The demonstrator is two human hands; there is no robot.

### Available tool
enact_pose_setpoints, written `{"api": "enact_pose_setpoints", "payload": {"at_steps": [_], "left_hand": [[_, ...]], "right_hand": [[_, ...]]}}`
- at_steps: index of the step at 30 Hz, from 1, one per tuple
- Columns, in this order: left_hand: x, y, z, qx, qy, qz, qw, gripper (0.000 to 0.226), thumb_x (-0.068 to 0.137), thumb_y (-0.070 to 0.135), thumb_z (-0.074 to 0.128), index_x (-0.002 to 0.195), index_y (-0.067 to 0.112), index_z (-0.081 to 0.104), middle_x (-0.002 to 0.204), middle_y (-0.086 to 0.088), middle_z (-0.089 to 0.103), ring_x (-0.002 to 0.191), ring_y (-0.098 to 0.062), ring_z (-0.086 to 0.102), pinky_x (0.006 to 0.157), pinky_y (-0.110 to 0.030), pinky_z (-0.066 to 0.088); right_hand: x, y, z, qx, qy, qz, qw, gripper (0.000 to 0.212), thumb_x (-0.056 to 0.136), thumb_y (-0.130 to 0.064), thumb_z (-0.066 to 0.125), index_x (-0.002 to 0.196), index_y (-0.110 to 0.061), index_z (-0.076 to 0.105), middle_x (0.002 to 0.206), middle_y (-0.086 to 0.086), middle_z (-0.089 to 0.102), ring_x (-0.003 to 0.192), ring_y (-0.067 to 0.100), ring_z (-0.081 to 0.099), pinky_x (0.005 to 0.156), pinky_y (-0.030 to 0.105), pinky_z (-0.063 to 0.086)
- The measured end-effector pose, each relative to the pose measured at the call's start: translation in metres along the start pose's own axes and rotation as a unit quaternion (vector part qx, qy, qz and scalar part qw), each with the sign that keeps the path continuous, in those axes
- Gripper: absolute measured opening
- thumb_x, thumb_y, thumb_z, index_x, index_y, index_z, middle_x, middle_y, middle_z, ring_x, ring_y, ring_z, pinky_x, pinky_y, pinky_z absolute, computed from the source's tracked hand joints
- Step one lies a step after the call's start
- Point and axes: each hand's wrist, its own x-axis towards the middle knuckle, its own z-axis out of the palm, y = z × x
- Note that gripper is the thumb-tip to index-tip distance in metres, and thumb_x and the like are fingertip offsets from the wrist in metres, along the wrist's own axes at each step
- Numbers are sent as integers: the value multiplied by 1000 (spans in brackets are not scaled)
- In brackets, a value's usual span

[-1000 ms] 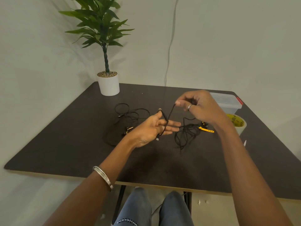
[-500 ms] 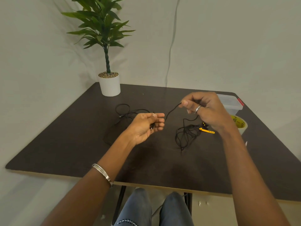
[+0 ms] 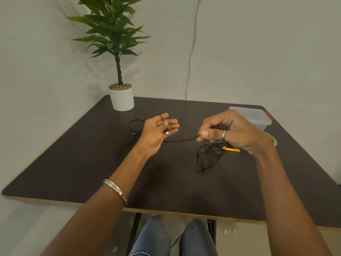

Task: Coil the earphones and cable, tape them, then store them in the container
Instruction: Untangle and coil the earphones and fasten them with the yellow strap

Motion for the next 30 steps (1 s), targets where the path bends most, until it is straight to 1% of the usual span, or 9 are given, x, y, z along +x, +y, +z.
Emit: {"api": "enact_pose_setpoints", "payload": {"at_steps": [2,4,8,12,20,23,25,28,30], "left_hand": [[-8,-6,-1,100,-74,-4,992,45,100,-5,35,144,-1,29,97,-16,66,78,-22,69,74,-34,60],[-17,-10,-2,121,-145,-25,982,52,100,-4,35,149,3,18,95,-15,64,77,-24,69,79,-43,59],[-24,-10,-6,75,-225,-50,970,54,101,0,36,150,10,17,91,-12,63,83,-31,70,85,-59,52],[-29,-7,-8,92,-318,-45,943,38,100,1,36,137,12,39,93,-8,65,94,-34,69,86,-70,45],[-42,-7,5,-39,-508,-111,853,59,96,8,45,150,8,21,87,-14,60,98,-43,65,88,-76,36],[-40,-4,12,-98,-513,-105,846,68,93,12,56,150,6,19,82,-11,58,97,-43,66,88,-79,31],[-37,1,15,-123,-482,-84,864,70,91,13,58,149,7,20,80,-9,58,91,-39,68,87,-78,33],[-32,13,19,-144,-378,-42,914,63,91,12,50,147,9,21,76,-8,60,80,-33,72,81,-70,46],[-25,20,18,-134,-280,-3,951,55,95,7,40,146,10,21,74,-8,62,78,-31,72,76,-63,53]], "right_hand": [[5,-2,-4,1,84,-25,996,12,86,-9,63,79,-11,72,74,0,71,63,9,55,62,18,45],[9,-1,-10,1,143,-37,989,16,89,-5,61,77,-11,70,74,-6,72,61,5,53,62,16,45],[10,5,-18,-2,170,-24,985,23,89,-6,59,73,-18,71,73,-10,72,58,1,53,59,13,44],[9,10,-20,-21,208,-7,978,22,92,-8,60,76,-17,71,57,-13,62,55,1,49,54,11,39],[42,47,-21,-90,282,42,954,12,86,-20,69,75,-24,70,64,3,63,59,7,54,62,26,45],[49,67,-3,-126,261,64,955,12,84,-30,65,73,-29,68,66,6,67,61,13,57,63,34,46],[49,77,13,-162,232,68,957,16,83,-26,55,74,-25,68,68,7,69,63,21,62,63,36,49],[42,85,37,-185,197,69,960,31,88,-10,54,66,-30,60,58,-14,63,55,2,57,56,30,41],[36,83,53,-156,152,70,973,42,89,4,52,77,-34,63,67,-17,63,62,-4,58,62,27,45]]}}
